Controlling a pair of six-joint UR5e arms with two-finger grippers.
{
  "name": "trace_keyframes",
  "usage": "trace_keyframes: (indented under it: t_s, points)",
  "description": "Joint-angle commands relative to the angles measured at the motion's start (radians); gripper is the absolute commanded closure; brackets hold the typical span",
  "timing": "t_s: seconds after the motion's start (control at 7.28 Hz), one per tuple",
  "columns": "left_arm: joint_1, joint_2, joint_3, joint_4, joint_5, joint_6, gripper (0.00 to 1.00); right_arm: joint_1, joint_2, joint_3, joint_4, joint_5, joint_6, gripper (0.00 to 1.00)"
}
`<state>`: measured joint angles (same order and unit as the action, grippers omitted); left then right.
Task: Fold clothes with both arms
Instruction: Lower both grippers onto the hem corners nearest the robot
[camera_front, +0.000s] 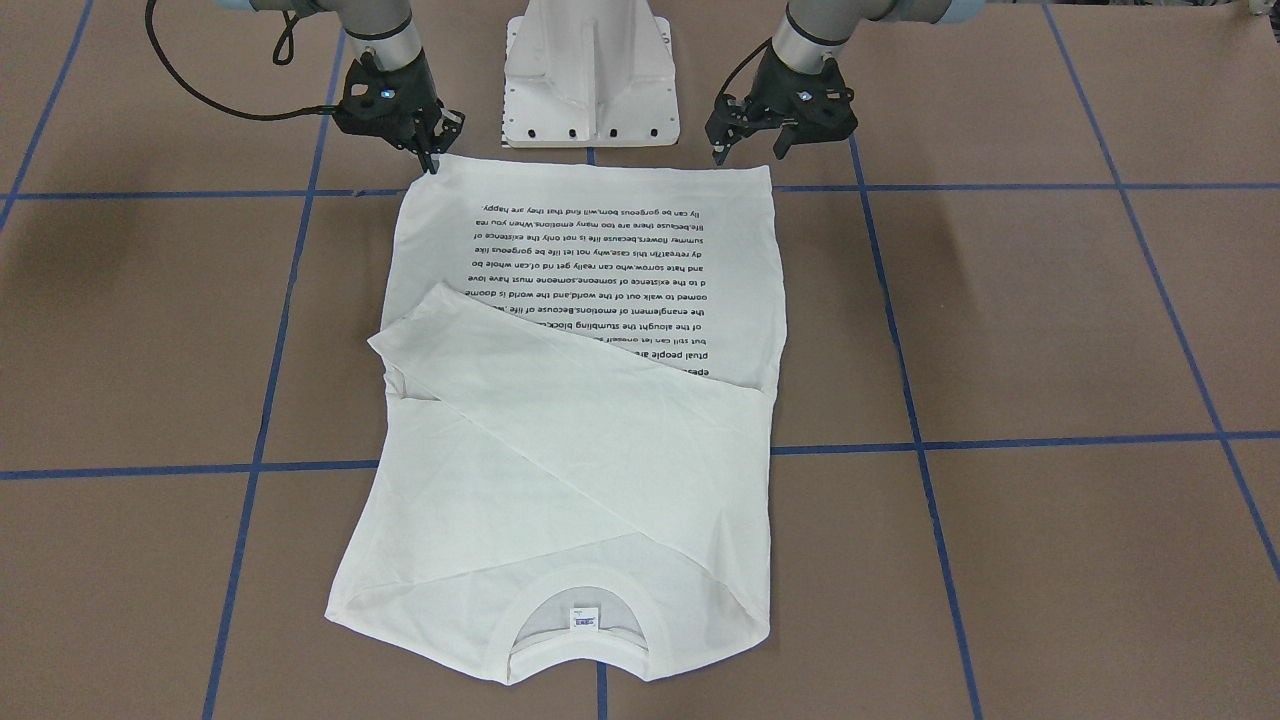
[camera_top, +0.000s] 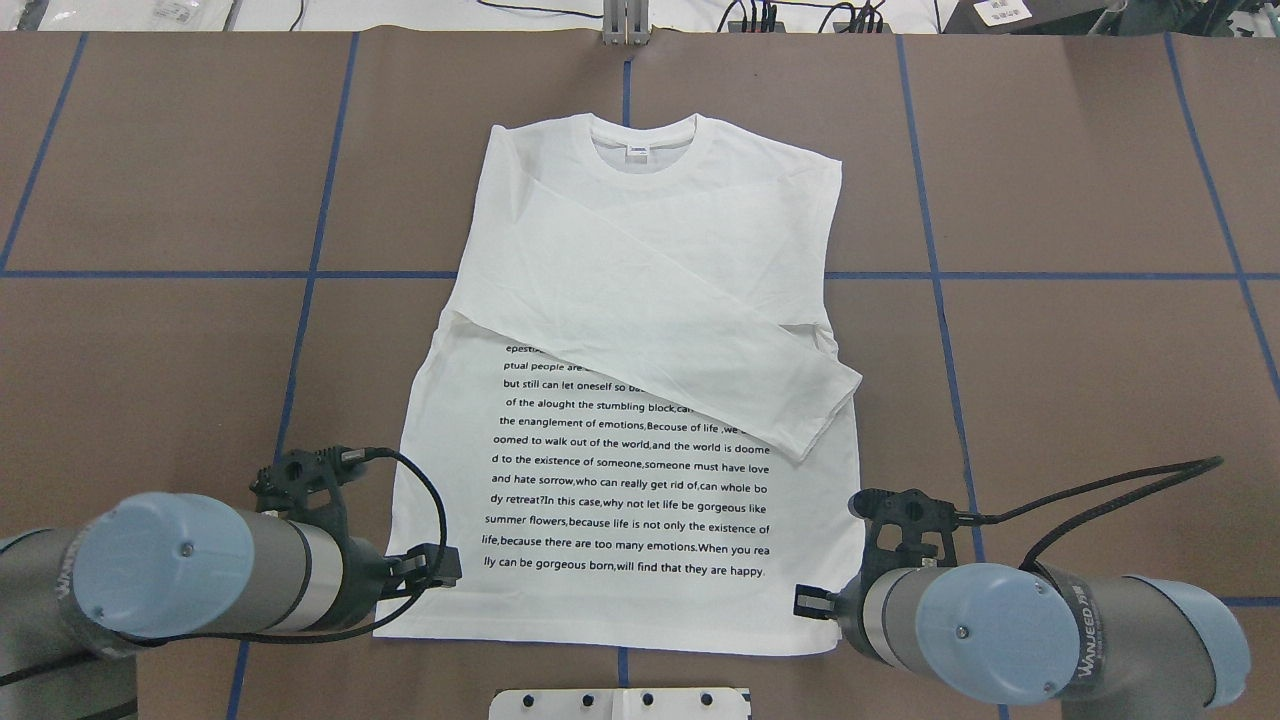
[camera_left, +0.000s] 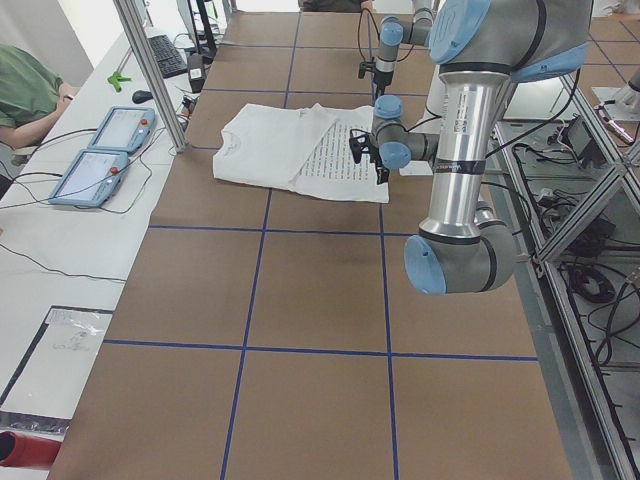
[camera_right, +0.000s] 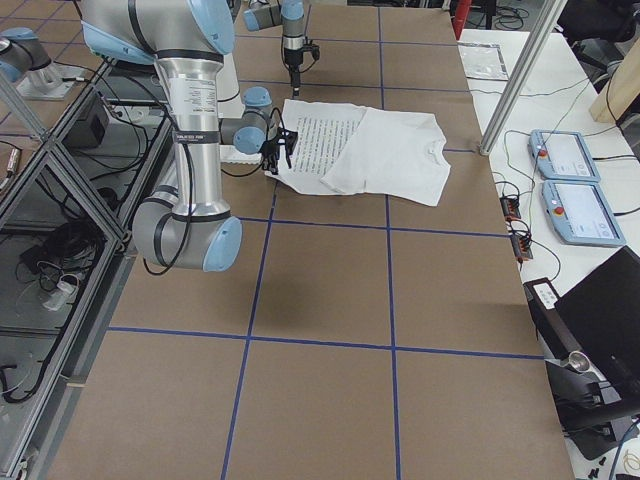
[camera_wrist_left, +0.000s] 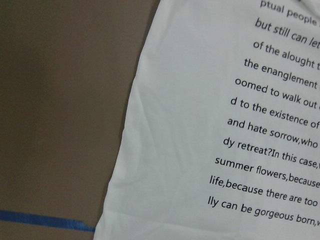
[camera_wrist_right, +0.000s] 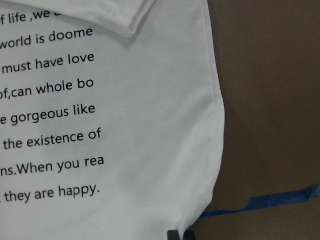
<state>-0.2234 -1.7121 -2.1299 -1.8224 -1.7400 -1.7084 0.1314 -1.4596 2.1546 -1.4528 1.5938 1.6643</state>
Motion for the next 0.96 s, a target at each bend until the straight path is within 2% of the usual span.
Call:
trace_keyframes:
  t_s: [0.0, 0.82]
  points:
    - [0.045, 0.002, 0.060, -0.003, 0.045, -0.042, 0.13, 0.001, 0.002, 0.001, 0.000, 0.001, 0.000, 1.00]
    - [0.052, 0.014, 0.105, 0.000, 0.053, 0.035, 0.17, 0.002, 0.002, -0.002, 0.000, 0.002, -0.002, 1.00]
